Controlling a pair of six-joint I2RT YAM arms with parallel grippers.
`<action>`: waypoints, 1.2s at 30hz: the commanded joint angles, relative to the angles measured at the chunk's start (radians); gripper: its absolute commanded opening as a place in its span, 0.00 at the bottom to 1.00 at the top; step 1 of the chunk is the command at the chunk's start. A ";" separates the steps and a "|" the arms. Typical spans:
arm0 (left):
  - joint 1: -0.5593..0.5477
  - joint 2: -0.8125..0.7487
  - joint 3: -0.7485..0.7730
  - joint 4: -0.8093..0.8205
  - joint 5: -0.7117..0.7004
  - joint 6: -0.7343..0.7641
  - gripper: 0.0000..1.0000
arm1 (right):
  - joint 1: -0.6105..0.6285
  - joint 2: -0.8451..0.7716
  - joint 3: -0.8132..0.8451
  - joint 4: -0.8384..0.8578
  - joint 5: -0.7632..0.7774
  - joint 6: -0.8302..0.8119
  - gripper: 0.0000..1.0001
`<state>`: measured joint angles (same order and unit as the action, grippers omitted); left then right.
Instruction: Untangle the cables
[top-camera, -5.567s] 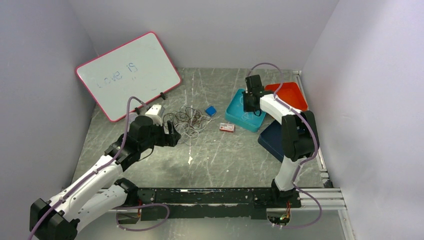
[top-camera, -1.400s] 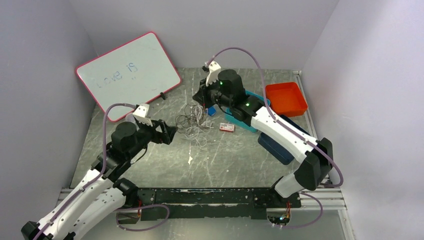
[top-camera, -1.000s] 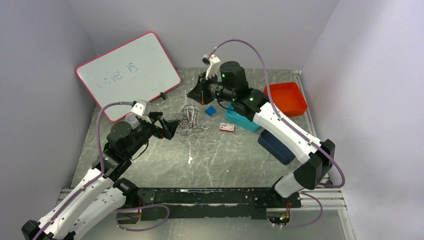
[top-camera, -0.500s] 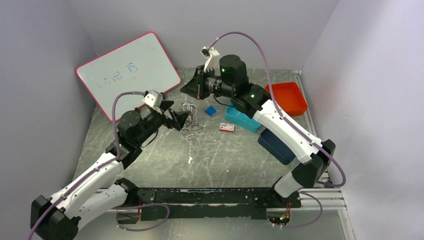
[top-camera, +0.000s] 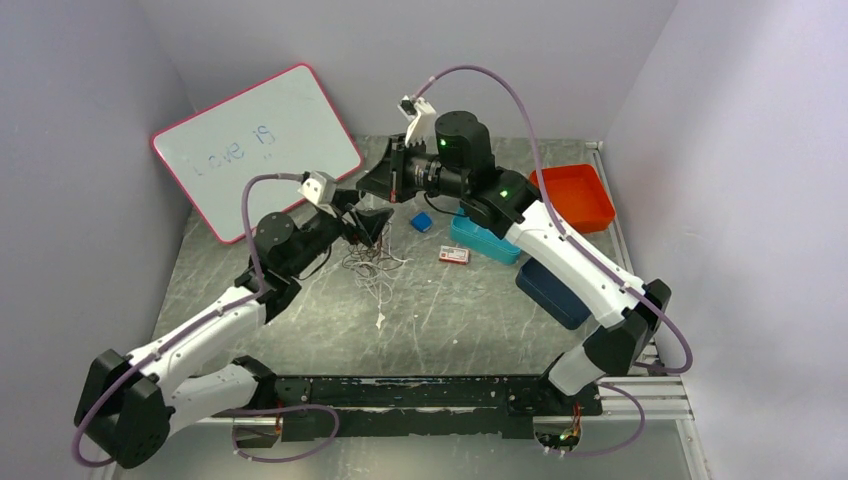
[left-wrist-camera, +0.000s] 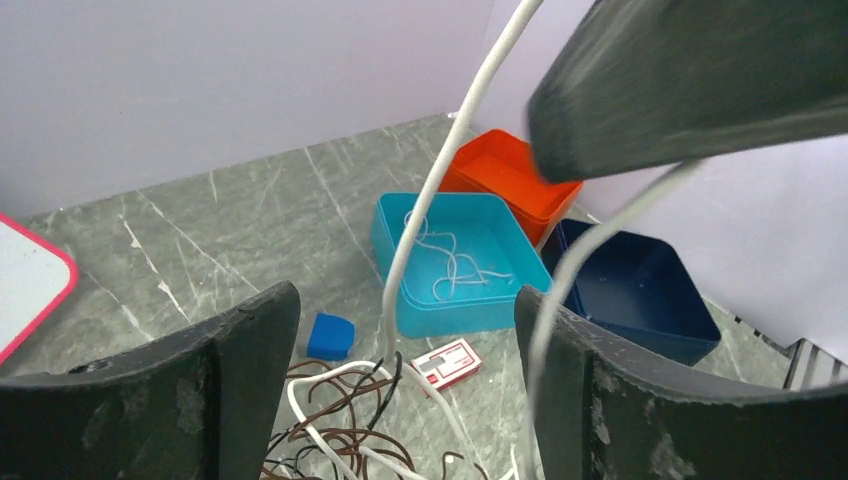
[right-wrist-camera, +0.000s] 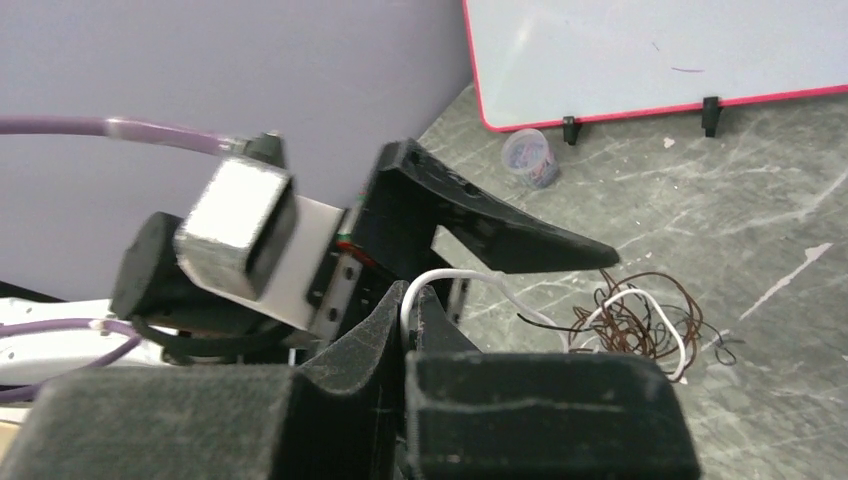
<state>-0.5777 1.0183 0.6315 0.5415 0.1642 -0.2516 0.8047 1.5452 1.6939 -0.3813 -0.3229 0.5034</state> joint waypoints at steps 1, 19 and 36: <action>-0.005 0.060 0.003 0.124 0.059 -0.032 0.80 | 0.006 -0.055 -0.020 0.083 -0.012 0.057 0.00; -0.005 0.328 -0.148 0.336 0.235 -0.175 0.57 | 0.006 -0.178 -0.072 0.217 0.037 0.132 0.00; -0.004 0.439 -0.329 0.471 0.185 -0.242 0.56 | 0.004 -0.246 0.064 0.071 0.257 -0.040 0.00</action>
<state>-0.5777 1.4395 0.3340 0.9142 0.3626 -0.4778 0.8066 1.3361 1.7039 -0.2672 -0.1558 0.5385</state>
